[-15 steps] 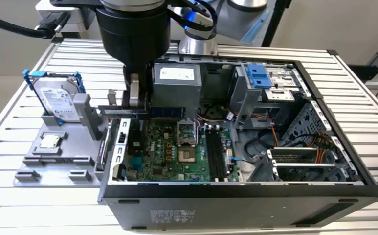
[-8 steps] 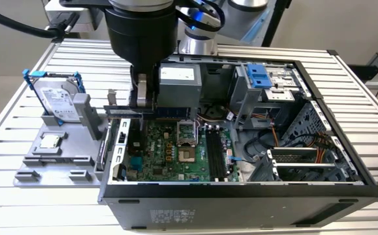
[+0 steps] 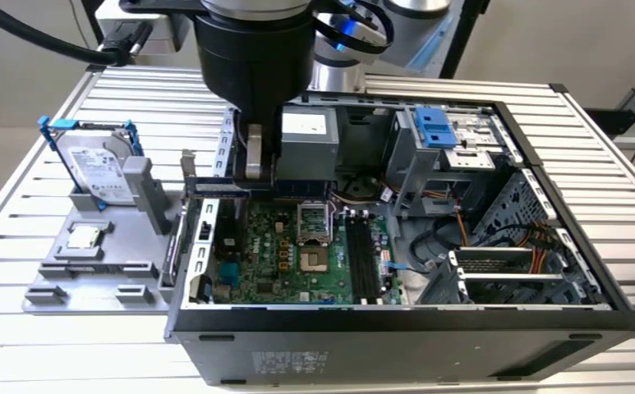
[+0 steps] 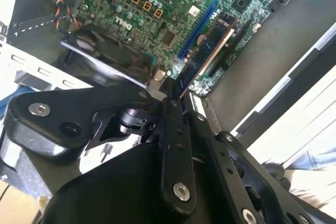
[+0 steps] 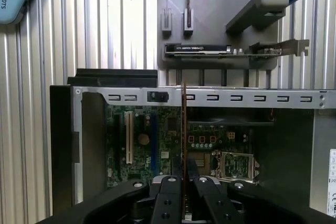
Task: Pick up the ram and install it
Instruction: 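Pick up the ram and move it above insertion slot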
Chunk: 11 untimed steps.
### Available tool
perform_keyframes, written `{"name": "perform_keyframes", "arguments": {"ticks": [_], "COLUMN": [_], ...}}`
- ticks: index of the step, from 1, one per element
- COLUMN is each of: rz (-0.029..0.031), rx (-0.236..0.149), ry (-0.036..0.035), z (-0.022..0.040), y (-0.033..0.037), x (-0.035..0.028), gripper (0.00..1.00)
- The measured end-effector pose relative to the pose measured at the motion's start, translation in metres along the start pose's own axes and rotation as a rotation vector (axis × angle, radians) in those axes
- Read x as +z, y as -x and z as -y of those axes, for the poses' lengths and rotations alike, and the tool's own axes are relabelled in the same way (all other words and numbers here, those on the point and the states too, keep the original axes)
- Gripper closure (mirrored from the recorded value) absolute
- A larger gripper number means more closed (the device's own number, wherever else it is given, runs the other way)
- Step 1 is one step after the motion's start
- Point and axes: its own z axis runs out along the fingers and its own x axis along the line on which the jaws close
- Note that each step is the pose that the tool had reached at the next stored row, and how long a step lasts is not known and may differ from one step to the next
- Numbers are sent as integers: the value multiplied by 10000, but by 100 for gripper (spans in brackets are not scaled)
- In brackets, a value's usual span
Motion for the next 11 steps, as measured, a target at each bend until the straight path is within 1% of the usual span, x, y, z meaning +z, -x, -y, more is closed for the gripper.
{"name": "perform_keyframes", "arguments": {"ticks": [11], "rz": [-1], "rx": [-1], "ry": [0], "z": [132], "y": [2], "x": [-1], "gripper": [100]}}
